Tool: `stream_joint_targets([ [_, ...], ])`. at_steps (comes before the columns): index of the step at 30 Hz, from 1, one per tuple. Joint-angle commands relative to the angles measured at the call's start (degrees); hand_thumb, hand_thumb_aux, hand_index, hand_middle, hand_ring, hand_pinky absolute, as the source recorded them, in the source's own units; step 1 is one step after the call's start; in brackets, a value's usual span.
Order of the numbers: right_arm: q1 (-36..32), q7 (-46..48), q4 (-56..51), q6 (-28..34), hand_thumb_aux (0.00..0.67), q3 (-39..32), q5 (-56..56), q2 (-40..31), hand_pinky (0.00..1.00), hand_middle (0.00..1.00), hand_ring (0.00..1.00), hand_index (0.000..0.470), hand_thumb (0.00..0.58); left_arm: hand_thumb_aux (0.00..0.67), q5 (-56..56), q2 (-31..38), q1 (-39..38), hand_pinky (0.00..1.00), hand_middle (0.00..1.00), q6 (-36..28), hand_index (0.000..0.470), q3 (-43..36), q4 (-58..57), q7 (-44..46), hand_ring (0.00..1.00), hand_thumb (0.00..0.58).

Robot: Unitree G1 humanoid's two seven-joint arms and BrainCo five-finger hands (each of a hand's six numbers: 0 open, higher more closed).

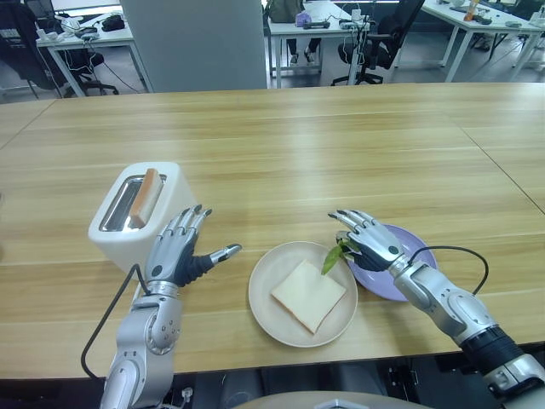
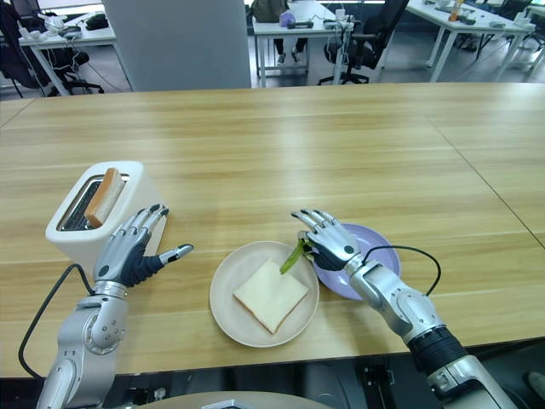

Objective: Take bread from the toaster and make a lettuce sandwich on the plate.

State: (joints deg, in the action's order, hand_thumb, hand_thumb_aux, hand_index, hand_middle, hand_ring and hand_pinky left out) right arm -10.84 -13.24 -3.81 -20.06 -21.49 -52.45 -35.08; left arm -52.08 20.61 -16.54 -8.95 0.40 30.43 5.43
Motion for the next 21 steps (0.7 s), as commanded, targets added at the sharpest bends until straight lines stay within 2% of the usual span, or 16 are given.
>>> stream_joint_targets([
  [1,0.83,2.42,6.3,-0.85,0.67,1.72,3.03,1.09,0.0,0.0,0.0,0.46,0.58,0.0,-0.94,0.3,-0.35,0.0,0.0,-0.24,0.0,0.06,0.14,0.09,0.0,0.0],
  [9,2.24,5.69,7.35,-1.44,0.67,-2.71,2.65,7.54,0.0,0.0,0.0,0.46,0.58,0.0,-1.54,0.0,0.42,0.0,0.0,-0.43,0.0,-0.29,-0.45,0.04,0.0,0.0],
  [16,0.1,2.63,1.52,-2.99,0.67,-8.72,-2.01,13.7,0.0,0.0,0.0,0.46,0.58,0.0,-1.85,-0.06,1.01,0.0,0.0,-0.47,0.0,-0.25,-0.63,-0.35,0.0,0.0],
  [21,-2.35,-0.38,-3.12,-3.97,0.67,-10.91,-4.15,15.19,0.0,0.0,0.0,0.46,0.58,0.0,-2.07,-0.49,0.87,0.0,0.0,-0.51,0.0,-0.63,-0.73,-0.52,0.0,0.0],
])
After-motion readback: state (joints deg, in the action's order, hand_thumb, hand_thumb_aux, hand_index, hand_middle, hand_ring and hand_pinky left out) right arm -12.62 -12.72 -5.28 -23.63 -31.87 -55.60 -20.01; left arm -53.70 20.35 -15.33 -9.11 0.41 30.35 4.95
